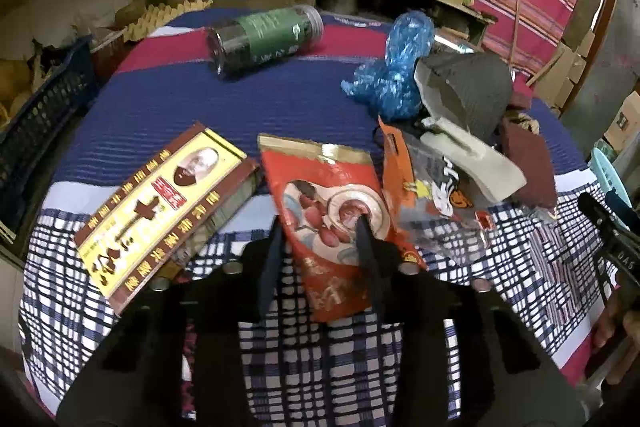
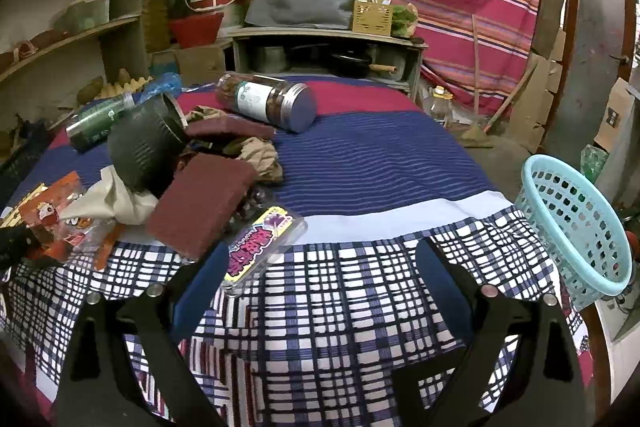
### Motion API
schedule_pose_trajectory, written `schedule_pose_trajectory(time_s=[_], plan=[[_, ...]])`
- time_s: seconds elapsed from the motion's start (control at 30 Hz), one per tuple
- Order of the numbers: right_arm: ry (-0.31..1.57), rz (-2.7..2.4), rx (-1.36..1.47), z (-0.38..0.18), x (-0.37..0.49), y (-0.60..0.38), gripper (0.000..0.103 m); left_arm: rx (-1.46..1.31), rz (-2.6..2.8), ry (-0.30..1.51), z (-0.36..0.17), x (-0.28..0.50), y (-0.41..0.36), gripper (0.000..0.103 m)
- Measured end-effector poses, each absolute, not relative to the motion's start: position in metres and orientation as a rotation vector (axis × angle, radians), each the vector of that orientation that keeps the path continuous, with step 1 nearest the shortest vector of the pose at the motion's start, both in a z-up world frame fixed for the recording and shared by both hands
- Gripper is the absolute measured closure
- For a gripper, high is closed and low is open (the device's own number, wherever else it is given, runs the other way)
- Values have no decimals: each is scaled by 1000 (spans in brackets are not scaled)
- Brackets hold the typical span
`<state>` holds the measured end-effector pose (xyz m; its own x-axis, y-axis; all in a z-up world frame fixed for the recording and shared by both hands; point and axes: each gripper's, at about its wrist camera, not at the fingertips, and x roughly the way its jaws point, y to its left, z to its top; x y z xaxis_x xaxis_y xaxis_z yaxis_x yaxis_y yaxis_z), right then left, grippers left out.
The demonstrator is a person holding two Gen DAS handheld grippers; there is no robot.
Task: Collect trash
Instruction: 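Grasp the maroon scouring pad with the right tool while the left tool lifts the red packet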
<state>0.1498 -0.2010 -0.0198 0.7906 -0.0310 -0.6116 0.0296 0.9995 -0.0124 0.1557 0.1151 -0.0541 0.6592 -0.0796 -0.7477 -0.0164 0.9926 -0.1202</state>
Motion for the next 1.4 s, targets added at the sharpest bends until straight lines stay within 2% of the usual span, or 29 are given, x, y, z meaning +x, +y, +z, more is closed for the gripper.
schedule_pose_trajectory(time_s=[0.23,0.53,1.03,1.1,1.17,1.23,1.4], plan=[[635,4,-7,-9,153,-187,11,-83,-27,765,-27,151,114,93],[672,43,-18,-4,175,-157,11,-98,13,681,4,154,127,93],[816,14,-1,-30,214,-121,13,-144,3,656,13,171,132,93],[831,40,7,-34,215,-123,27,-139,4,651,14,171,132,93],[841,78,36,-36,214,-127,47,-135,7,644,16,173,129,93],[827,81,43,-33,210,-130,51,-129,7,638,19,173,124,93],[780,105,91,-15,195,-154,52,-83,9,609,29,169,103,93]])
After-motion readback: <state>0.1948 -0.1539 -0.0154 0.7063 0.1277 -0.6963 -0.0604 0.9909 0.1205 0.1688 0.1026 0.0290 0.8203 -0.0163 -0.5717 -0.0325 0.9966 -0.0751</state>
